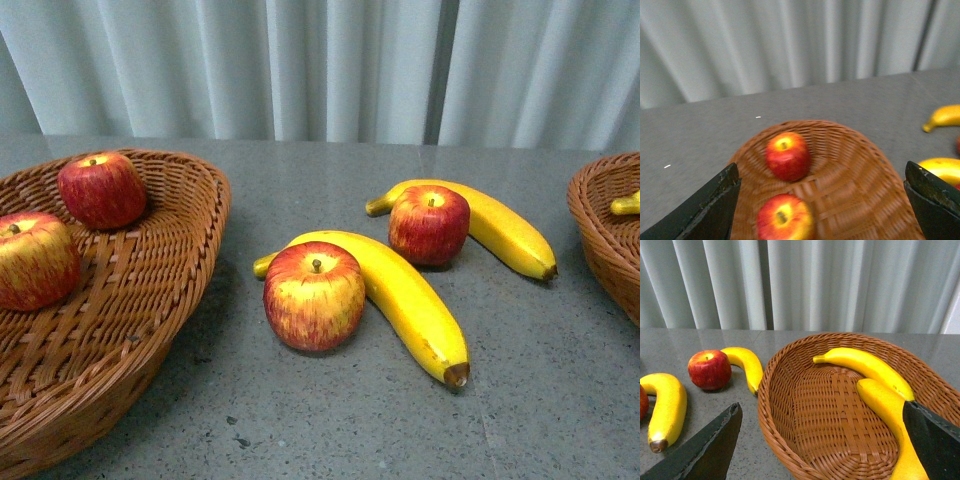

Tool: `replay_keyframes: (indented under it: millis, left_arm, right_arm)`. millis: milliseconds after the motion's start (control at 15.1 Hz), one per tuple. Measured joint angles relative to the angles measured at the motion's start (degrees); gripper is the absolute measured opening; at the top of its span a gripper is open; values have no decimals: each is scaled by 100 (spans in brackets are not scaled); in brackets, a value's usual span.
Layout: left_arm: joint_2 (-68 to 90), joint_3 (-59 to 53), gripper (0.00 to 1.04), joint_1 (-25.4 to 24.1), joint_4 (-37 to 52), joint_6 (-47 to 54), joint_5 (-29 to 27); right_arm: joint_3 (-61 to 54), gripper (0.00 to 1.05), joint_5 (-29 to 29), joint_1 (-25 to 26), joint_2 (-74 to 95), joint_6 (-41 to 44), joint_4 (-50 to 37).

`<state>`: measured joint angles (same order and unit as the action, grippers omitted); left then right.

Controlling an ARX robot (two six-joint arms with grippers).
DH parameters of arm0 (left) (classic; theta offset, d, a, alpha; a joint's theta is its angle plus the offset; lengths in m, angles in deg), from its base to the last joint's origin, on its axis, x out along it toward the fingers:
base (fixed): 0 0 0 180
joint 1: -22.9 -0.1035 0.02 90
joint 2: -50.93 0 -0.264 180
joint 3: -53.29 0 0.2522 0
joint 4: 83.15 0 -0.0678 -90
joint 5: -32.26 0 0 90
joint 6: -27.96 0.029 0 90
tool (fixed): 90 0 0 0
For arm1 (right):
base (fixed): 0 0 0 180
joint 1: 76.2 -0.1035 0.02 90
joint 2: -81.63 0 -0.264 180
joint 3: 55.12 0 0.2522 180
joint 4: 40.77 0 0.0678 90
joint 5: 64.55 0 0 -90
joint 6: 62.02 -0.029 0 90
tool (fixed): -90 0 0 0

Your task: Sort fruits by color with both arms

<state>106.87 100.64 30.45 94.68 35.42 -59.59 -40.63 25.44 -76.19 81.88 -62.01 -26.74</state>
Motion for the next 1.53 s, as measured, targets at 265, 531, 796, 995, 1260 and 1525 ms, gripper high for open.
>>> replay_keyframes:
  millis: [265, 531, 796, 995, 1260, 1525]
  left_arm:
    - [1598, 892, 98, 715, -457, 544, 927]
    - [2568, 1281, 98, 1285, -678, 1128, 1379]
    - [3233, 1676, 98, 1421, -857, 1770, 1934]
    - [3576, 1941, 98, 1478, -951, 2120, 1969]
    - [4000, 2026, 98, 1532, -1062, 2597, 2151]
    - [4404, 2203, 98, 1554, -1019, 2804, 2138]
  right_arm:
    - [0, 98, 0, 0, 0, 0, 0]
    - [0, 98, 0, 0, 0, 0, -2]
    - [0, 98, 0, 0, 0, 0, 0]
    - [0, 98, 0, 0, 0, 0, -2]
    - [0, 98, 0, 0, 0, 0, -2]
    - [0, 98, 0, 0, 0, 0, -2]
